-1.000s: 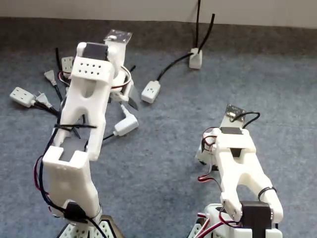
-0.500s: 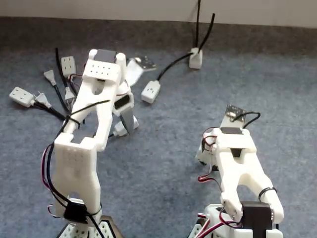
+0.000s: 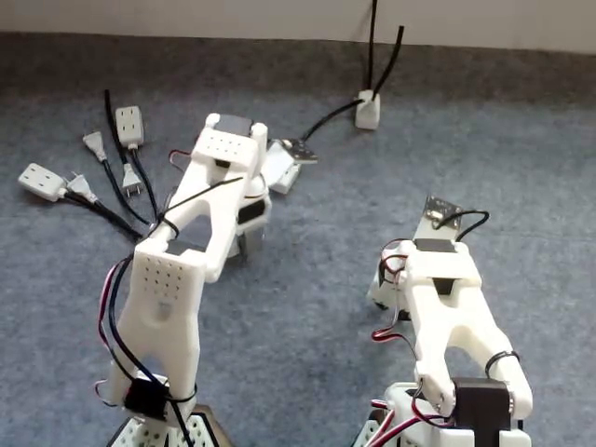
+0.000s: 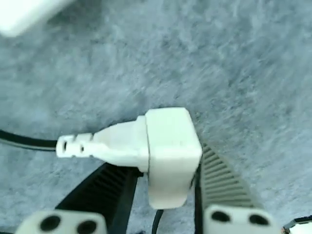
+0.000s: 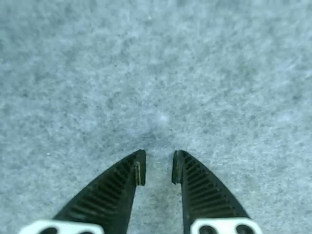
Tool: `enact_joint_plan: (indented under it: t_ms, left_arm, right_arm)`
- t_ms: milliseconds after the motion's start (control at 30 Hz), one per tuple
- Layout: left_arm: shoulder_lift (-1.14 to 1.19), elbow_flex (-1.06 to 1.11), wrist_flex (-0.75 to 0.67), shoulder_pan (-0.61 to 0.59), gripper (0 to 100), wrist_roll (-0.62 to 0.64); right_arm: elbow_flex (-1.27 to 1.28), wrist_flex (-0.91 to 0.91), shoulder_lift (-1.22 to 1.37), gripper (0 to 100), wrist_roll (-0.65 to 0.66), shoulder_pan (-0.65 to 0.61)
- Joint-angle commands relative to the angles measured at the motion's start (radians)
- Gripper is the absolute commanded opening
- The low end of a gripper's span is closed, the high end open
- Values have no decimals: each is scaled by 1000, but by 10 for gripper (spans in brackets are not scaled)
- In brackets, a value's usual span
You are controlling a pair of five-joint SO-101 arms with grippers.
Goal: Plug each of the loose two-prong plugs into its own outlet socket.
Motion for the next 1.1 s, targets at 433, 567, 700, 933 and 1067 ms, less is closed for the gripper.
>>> enact_joint_plan:
  t_ms: [433, 567, 700, 933, 1067]
  left_arm:
    - [-8, -843, -203, 85, 6, -8]
    - [-7, -771, -423, 79, 6, -5]
    - [-7, -651, -686, 68, 6, -3]
    - [-5, -389, -1096, 58, 7, -8]
    - [39, -289, -1237, 27, 7, -9]
  right_arm:
    - [-1, -12, -4, 101, -3, 12]
    - [-1, -12, -4, 101, -3, 12]
    - [-1, -12, -4, 101, -3, 12]
    - [-1, -12, -4, 101, -3, 12]
    - [-1, -12, -4, 101, -3, 12]
